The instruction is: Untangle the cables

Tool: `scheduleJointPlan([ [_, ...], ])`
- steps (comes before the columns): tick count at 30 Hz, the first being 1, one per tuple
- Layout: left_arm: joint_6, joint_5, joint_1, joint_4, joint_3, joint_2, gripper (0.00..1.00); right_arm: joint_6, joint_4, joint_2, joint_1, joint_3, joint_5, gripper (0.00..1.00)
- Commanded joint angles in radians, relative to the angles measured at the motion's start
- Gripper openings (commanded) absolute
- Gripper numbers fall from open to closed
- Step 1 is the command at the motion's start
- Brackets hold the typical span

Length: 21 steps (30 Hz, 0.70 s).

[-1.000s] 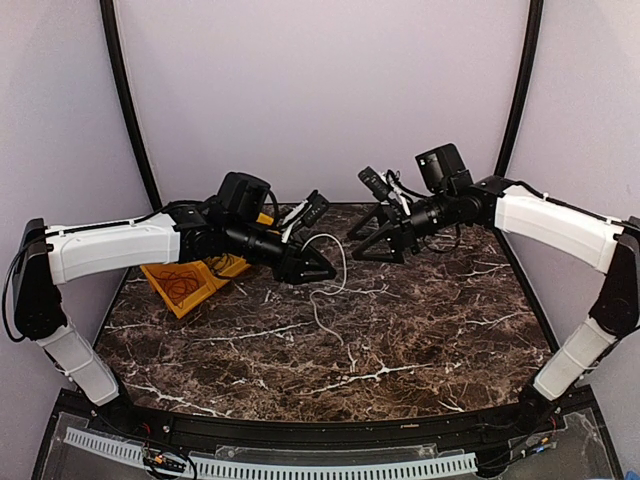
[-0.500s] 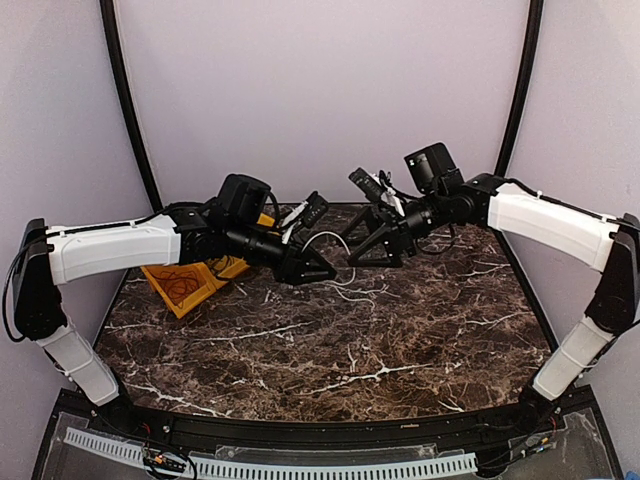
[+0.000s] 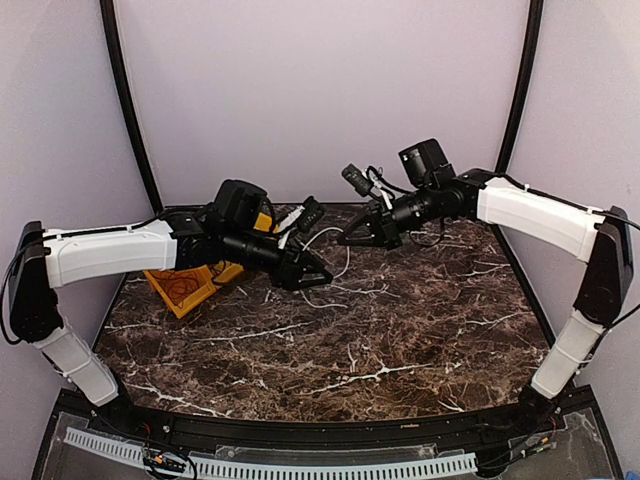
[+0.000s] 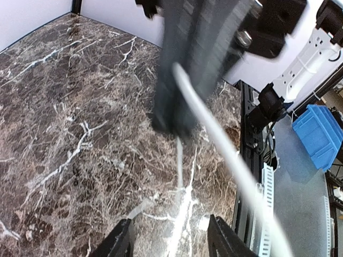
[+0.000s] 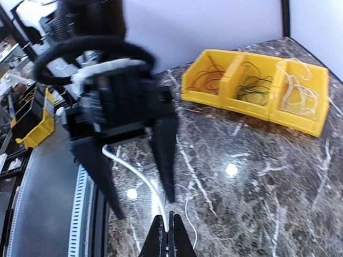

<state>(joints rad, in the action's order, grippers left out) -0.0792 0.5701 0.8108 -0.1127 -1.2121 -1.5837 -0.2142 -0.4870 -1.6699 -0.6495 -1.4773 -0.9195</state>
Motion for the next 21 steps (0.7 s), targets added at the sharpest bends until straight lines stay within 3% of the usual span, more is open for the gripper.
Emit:
scheduleJointPlan([
  [1, 0.059, -0.068, 0.004, 0.056, 0.102, 0.163, 0.52, 0.054, 0.069, -0.029, 0.117, 0.023, 0.139, 0.0],
  [5, 0.102, -0.169, 0.005, 0.075, 0.16, 0.245, 0.56, 0.034, 0.049, -0.077, 0.145, 0.022, 0.204, 0.0],
  [10, 0.07, -0.242, 0.005, 0.125, 0.203, 0.254, 0.55, 0.045, 0.049, -0.084, 0.127, 0.005, 0.111, 0.0],
  [17, -0.081, -0.236, 0.005, 0.51, 0.351, 0.272, 0.51, 0.02, 0.01, -0.085, 0.077, -0.018, 0.094, 0.0],
  [21, -0.076, -0.226, 0.005, 0.55, 0.336, 0.252, 0.5, -0.006, -0.012, -0.083, 0.042, -0.02, 0.089, 0.0],
])
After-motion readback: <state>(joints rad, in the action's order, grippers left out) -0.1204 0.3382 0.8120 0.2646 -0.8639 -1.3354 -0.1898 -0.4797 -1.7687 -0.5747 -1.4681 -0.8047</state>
